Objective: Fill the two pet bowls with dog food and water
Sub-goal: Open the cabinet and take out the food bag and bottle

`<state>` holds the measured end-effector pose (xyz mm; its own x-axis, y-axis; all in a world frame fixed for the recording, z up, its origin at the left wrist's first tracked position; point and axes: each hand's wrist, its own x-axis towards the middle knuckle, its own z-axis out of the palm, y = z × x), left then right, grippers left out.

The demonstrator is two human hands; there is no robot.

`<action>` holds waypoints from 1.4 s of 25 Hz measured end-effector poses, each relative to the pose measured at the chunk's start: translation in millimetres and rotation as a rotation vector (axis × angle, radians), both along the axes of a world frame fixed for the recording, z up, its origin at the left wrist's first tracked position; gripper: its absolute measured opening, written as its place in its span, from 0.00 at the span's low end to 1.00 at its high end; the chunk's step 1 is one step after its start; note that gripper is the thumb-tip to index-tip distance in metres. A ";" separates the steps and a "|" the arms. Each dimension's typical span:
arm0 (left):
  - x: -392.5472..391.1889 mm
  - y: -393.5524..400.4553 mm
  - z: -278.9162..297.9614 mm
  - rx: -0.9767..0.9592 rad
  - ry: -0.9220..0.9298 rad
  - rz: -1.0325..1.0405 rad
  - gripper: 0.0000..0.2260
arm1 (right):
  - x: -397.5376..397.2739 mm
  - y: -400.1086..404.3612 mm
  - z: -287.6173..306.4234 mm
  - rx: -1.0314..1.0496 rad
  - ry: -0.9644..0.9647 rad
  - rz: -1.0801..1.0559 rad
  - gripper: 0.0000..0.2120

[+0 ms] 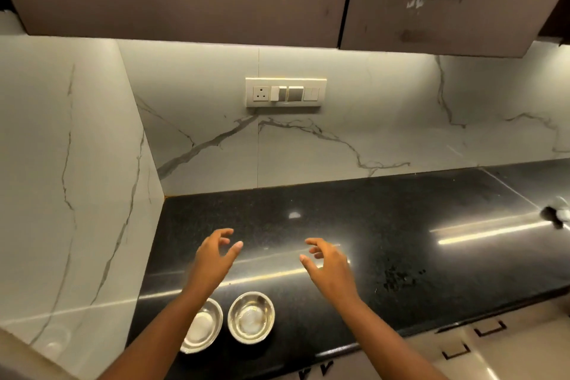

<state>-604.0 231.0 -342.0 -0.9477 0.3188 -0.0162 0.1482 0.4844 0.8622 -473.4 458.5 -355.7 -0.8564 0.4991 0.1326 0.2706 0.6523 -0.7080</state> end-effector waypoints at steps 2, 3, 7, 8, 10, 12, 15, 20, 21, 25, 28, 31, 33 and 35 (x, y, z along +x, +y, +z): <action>-2.8 27.8 30.1 -0.002 0.113 -0.031 0.19 | -11.0 18.0 36.4 0.111 0.127 0.031 0.19; -4.9 41.4 46.9 0.004 0.174 -0.042 0.20 | -16.2 27.1 56.7 0.155 0.199 0.048 0.20; -13.7 89.8 122.2 0.094 0.367 -0.050 0.22 | -32.7 54.3 137.2 0.303 0.446 0.098 0.22; -14.1 100.7 140.9 0.114 0.422 -0.036 0.22 | -35.1 58.7 156.3 0.344 0.497 0.094 0.22; -12.1 124.6 178.1 0.160 0.511 -0.012 0.23 | -36.8 69.1 192.1 0.418 0.601 0.066 0.23; -9.5 148.7 212.3 0.198 0.539 -0.011 0.23 | -38.7 79.0 224.5 0.468 0.679 0.035 0.23; -8.5 184.5 255.5 0.239 0.446 -0.009 0.27 | -40.7 93.5 264.7 0.515 0.742 0.027 0.24; -12.9 229.5 302.4 0.865 -0.251 -0.113 0.28 | -43.2 111.3 307.8 0.573 0.760 0.024 0.24; -13.3 236.0 307.7 0.962 -0.309 -0.116 0.23 | -41.3 114.2 312.8 0.584 0.766 0.025 0.23; -9.3 247.8 314.0 1.141 -0.384 -0.189 0.15 | -33.3 122.0 321.9 0.616 0.773 0.030 0.22; -0.7 249.2 311.8 1.177 -0.400 -0.206 0.15 | -25.4 130.1 322.3 0.635 0.770 0.046 0.21; 11.1 251.5 309.8 1.187 -0.394 -0.165 0.13 | -16.1 137.5 320.2 0.633 0.764 0.053 0.20; 17.6 249.4 305.3 1.175 -0.355 -0.145 0.17 | -13.0 137.8 316.7 0.621 0.768 0.056 0.20; 28.7 245.6 298.9 1.172 -0.307 -0.153 0.21 | -6.9 137.1 314.7 0.598 0.771 0.062 0.21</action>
